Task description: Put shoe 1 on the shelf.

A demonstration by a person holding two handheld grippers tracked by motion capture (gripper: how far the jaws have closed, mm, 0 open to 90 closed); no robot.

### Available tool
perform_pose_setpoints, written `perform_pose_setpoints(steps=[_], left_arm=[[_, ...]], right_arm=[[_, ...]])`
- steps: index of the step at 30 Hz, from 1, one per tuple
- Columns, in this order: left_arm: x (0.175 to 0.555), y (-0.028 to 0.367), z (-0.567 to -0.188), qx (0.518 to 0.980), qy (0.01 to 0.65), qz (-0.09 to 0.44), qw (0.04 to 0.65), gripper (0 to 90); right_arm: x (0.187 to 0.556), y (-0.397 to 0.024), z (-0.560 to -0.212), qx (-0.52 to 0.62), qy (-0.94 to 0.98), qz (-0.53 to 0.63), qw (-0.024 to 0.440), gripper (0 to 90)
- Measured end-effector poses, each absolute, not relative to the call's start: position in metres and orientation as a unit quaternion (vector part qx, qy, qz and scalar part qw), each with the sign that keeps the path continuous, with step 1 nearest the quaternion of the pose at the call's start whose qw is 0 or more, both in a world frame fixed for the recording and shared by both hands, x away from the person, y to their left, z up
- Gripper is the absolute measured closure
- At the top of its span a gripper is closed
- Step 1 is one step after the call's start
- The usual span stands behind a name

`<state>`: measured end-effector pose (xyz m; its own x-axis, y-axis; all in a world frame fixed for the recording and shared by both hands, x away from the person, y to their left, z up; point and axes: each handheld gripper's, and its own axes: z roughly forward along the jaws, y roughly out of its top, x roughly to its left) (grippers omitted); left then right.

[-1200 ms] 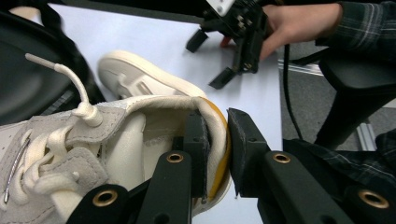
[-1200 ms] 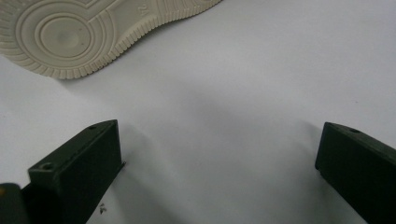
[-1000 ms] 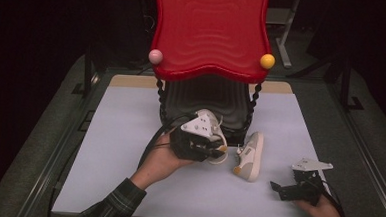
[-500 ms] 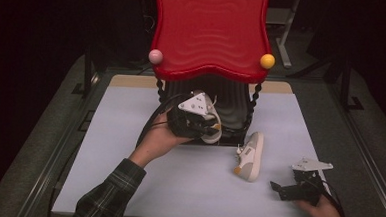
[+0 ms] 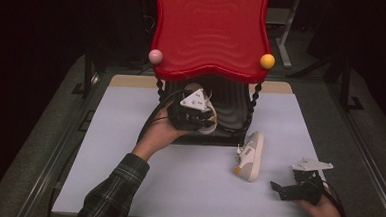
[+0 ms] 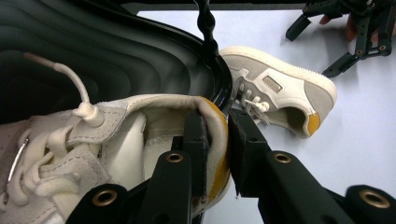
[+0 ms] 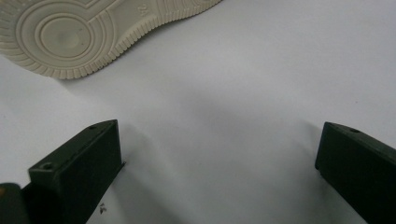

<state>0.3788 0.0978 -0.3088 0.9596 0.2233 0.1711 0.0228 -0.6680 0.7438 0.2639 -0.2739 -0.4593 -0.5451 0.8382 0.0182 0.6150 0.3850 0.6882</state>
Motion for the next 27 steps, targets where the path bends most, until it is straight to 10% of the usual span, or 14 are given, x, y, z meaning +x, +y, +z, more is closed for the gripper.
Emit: perform_pose_setpoints(steps=[9,20,27], left_arm=[[0.376,0.102,-0.311,0.888,0.105,0.121,0.432,69.9],[0.344,0.123,-0.291,0.861,0.156,0.125,0.468,64.7],[0.334,0.143,-0.299,0.856,0.183,0.135,0.464,61.0]], right_arm=[[0.267,-0.272,-0.454,0.452,0.821,0.31,0.159,4.2],[0.263,-0.256,-0.401,0.419,0.808,0.396,0.122,53.6],[0.279,-0.225,-0.382,0.365,0.809,0.447,0.109,55.0]])
